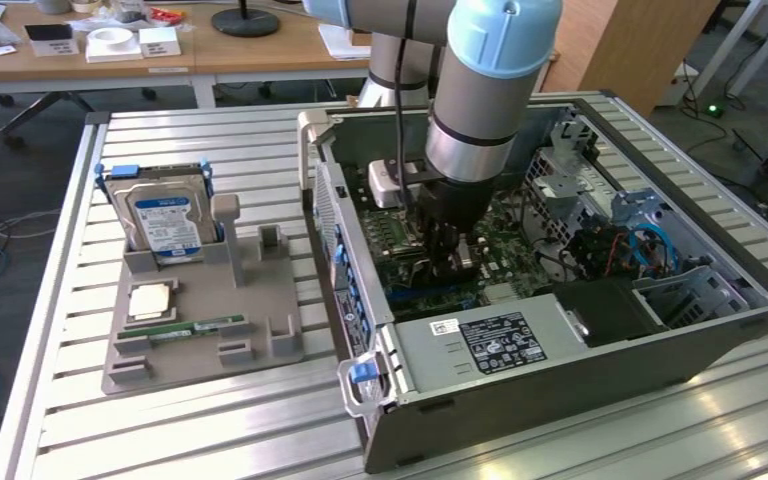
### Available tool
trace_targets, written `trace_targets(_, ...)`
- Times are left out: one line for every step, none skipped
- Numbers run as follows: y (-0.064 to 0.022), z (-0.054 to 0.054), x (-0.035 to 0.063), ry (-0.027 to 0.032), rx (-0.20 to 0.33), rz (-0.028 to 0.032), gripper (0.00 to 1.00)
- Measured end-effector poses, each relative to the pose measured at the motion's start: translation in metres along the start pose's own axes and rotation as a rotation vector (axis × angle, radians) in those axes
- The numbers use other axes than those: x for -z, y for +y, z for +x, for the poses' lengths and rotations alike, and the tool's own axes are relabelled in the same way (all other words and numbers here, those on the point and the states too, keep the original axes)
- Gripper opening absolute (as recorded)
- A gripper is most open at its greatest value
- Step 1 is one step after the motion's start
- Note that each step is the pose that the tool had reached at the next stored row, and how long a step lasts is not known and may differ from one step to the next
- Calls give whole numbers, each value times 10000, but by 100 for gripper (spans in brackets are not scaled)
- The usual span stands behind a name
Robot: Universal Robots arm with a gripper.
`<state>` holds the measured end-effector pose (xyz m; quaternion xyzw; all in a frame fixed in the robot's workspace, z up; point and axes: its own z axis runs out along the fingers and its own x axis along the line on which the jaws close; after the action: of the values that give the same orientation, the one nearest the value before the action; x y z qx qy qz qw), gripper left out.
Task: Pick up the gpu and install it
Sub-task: 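Insert the gpu into the slot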
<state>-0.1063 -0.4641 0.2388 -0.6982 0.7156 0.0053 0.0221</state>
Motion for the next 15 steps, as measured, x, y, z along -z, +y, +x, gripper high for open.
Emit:
trace_targets(1, 0, -1, 1, 0, 0, 26)
trace_targets(2, 1, -2, 3, -1, -1, 26)
trace_targets(3, 1, -3, 4, 0, -2, 26)
trace_targets(3, 1, -5, 5, 1, -2, 26)
trace_targets(3, 1, -10, 2, 1, 0, 26)
trace_targets(4, 1, -11, 3, 0, 0, 26)
trace_targets(4, 1, -12, 3, 0, -1, 26)
trace_targets(4, 1, -12, 3, -1, -1, 26)
trace_targets(4, 1, -13, 3, -1, -1, 26)
trace_targets(4, 1, -13, 3, -1, -1, 26)
trace_targets(4, 1, -14, 2, -1, 0, 26)
trace_targets(4, 1, -14, 2, -1, 0, 26)
trace_targets(5, 1, -15, 1, 0, 0, 26)
trace_targets(6, 1, -18, -2, -1, 2, 26)
trace_targets(6, 1, -18, -2, 0, 2, 26)
